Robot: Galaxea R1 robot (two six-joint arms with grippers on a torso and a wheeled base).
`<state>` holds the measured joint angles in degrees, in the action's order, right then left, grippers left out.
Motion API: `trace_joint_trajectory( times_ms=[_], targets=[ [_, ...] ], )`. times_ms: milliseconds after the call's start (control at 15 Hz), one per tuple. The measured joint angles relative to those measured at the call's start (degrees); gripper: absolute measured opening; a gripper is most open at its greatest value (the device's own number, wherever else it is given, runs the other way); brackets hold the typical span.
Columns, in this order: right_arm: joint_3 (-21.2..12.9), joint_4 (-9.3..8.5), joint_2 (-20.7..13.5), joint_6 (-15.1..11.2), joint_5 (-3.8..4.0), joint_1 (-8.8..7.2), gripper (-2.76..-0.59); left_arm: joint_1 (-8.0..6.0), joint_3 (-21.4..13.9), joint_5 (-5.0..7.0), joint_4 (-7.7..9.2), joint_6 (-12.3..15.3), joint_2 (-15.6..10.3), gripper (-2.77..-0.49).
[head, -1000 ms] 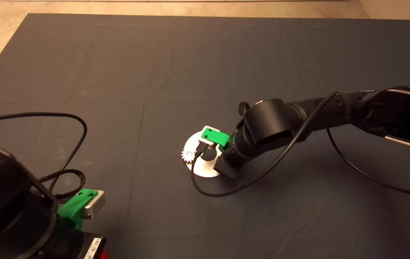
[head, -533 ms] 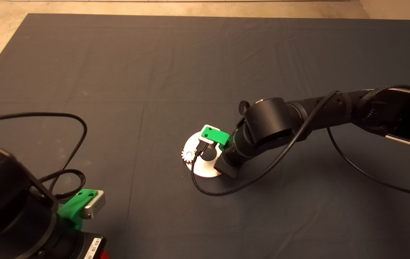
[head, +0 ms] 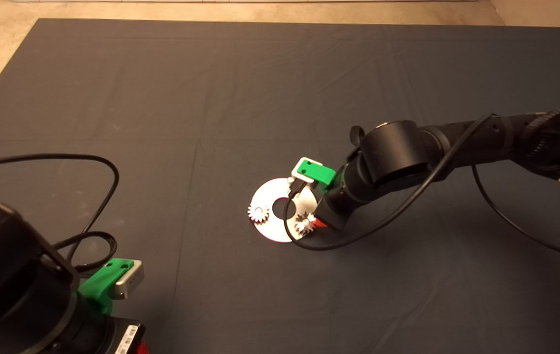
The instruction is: Install three planetary gears onto the carrier pins
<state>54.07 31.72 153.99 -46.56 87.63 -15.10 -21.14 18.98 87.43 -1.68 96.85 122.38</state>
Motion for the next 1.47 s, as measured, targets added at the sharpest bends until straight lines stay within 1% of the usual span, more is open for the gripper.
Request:
trace_joint_trajectory(
  times_ms=[133,200,333,400,533,667,733,800,867,933,1000,1133,1267,1400,1467],
  targets=[
    [-0.61,-0.02,-2.00,0.00,-0.01,-0.89,-1.49,0.00,0.00,0.00,0.00,0.00,0.00,-1.22],
    [-0.73,-0.02,-2.66,-0.02,-0.02,-0.97,-1.49,0.00,0.00,0.00,-0.02,-0.02,0.00,-1.22],
    [-0.77,-0.05,-5.29,-0.02,-0.09,-0.97,-1.35,0.00,0.00,0.02,-0.01,0.00,0.00,-1.22],
    [-0.77,-0.05,-6.28,0.00,0.00,-1.00,-1.34,0.00,0.00,0.02,0.00,-0.02,0.00,-1.22],
    [-0.47,-0.03,-7.57,-0.02,0.09,-1.13,-1.22,0.00,0.00,0.00,-0.02,-0.02,0.02,-1.22],
    [0.69,-0.02,-8.02,-0.02,0.02,-1.21,-1.17,0.00,0.00,0.02,0.00,-0.02,0.16,-1.22],
    [1.16,0.00,-8.39,-0.02,-0.04,-1.29,-1.06,0.00,0.00,0.00,0.00,-0.02,0.17,-1.22],
    [1.73,0.13,-8.84,-0.05,-0.09,-1.28,-1.05,0.00,0.00,0.02,0.00,-0.02,0.17,-1.22],
    [2.35,0.24,-9.22,-0.07,0.03,-1.28,-1.04,0.00,0.00,0.01,0.00,-0.02,0.17,-1.22],
    [3.17,0.36,-9.53,-0.20,0.05,-1.28,-0.94,0.00,0.00,0.02,0.00,-0.02,0.17,-1.22],
    [4.18,0.59,-9.62,-0.20,0.05,-1.28,-0.91,0.00,0.00,0.02,0.01,-0.02,0.17,-1.22],
    [5.99,1.13,-9.69,-0.22,0.02,-1.26,-0.89,0.00,0.00,0.02,0.01,-0.02,0.17,-1.22],
    [7.42,2.15,-9.73,-0.46,0.05,-1.26,-0.89,0.00,0.00,0.02,0.01,-0.02,0.17,-1.22],
    [10.01,2.98,-9.70,-1.60,-0.06,-1.26,-0.89,0.00,0.00,0.02,0.01,-0.02,0.17,-1.22],
    [11.59,3.32,-9.70,-2.56,-0.04,-1.24,-0.89,0.00,0.00,0.02,0.01,-0.02,0.20,-1.22]
  ],
)
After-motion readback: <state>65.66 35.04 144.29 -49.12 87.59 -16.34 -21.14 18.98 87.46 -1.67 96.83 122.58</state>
